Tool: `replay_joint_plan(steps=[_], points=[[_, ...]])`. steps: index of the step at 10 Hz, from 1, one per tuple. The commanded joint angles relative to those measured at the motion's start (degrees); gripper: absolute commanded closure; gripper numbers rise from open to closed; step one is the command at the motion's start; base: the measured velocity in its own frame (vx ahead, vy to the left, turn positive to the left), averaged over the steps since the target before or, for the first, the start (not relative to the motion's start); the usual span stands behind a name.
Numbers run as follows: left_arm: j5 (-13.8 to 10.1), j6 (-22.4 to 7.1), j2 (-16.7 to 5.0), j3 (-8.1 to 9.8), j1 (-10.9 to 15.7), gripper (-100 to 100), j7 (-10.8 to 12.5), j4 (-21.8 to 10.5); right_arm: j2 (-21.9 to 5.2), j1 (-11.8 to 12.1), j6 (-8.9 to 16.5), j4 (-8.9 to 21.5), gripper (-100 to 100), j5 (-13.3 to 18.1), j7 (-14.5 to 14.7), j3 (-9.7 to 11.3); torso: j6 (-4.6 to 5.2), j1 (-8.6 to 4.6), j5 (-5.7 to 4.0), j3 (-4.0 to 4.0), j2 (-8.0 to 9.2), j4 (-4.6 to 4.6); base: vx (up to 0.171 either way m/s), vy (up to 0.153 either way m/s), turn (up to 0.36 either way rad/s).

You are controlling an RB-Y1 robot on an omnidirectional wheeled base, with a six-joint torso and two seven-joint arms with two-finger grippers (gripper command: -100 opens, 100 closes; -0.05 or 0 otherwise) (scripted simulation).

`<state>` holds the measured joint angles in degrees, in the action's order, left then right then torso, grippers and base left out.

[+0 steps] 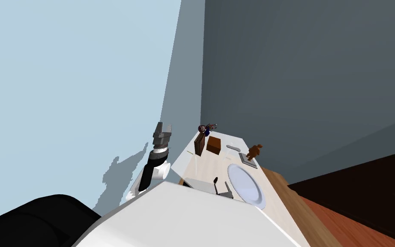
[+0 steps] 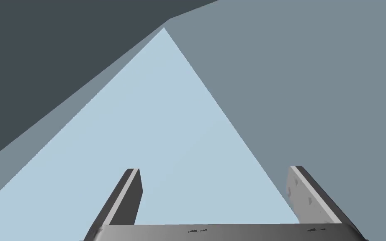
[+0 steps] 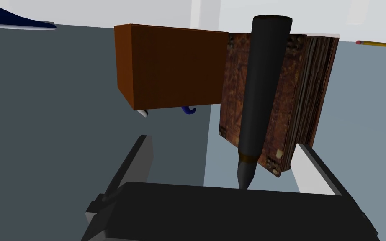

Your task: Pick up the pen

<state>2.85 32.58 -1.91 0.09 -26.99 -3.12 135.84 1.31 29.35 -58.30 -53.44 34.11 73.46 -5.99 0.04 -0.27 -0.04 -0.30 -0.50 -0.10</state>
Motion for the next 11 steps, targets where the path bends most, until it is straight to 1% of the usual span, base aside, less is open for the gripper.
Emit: replay_joint_plan(steps=[1,2,3,4,5,6,9,10,11], points=[[0.0,0.0,0.0,0.0,0.0,0,0.0,0.0,0.59,1.08,-0.63,-0.59,-100,0.71,0.46,2.26,0.0,0.0,0.0,0.0,0.0,0.0,0.145,0.0,-0.248],[0.0,0.0,0.0,-0.01,0.02,0,0.0,0.0,1.36,3.89,-1.87,-2.42,-100,2.12,0.88,4.34,-0.05,0.04,0.01,0.05,0.1,0.02,0.177,-0.017,-0.482],[0.0,0.0,0.0,0.0,0.0,0,0.0,0.0,1.36,3.9,-1.87,-2.42,-100,2.12,0.88,5.44,0.0,0.02,0.01,0.01,0.02,0.01,0.172,-0.019,-0.219],[0.0,0.0,0.0,-0.01,0.02,0,0.0,0.0,1.11,3.16,-1.7,-1.56,-100,1.8,0.72,4.42,-0.07,-0.05,-0.01,0.01,0.03,0.01,0.066,-0.008,-0.002],[0.0,0.0,0.0,-0.01,0.03,0,0.0,0.0,1.14,3.14,-2.11,-1.3,100,1.79,0.98,4.52,-0.08,-0.07,0.0,0.17,0.32,0.06,0.014,-0.001,0.001],[0.0,-0.01,0.0,-0.01,0.03,0,0.0,-0.01,1.14,3.13,-2.07,-1.33,100,1.79,0.96,4.51,-0.08,-0.05,0.0,0.3,0.53,0.11,0.0,0.0,0.0],[0.0,-0.01,0.0,-0.01,0.04,0,0.0,-0.01,1.15,3.12,-2.13,-1.35,100,1.8,0.96,4.54,-0.08,-0.09,-0.02,0.35,0.63,0.14,0.0,0.0,0.0],[0.0,-0.01,0.0,-0.01,0.04,0,0.0,-0.01,1.16,3.12,-2.14,-1.35,0,1.8,0.95,4.54,-0.08,-0.09,-0.02,0.35,0.63,0.14,0.0,0.0,0.0],[0.0,-0.01,0.0,-0.01,0.04,0,0.0,-0.01,0.59,1.08,-0.63,-0.59,100,0.71,0.46,2.26,-0.08,-0.09,-0.02,0.35,0.63,0.14,-0.141,0.018,0.355]])
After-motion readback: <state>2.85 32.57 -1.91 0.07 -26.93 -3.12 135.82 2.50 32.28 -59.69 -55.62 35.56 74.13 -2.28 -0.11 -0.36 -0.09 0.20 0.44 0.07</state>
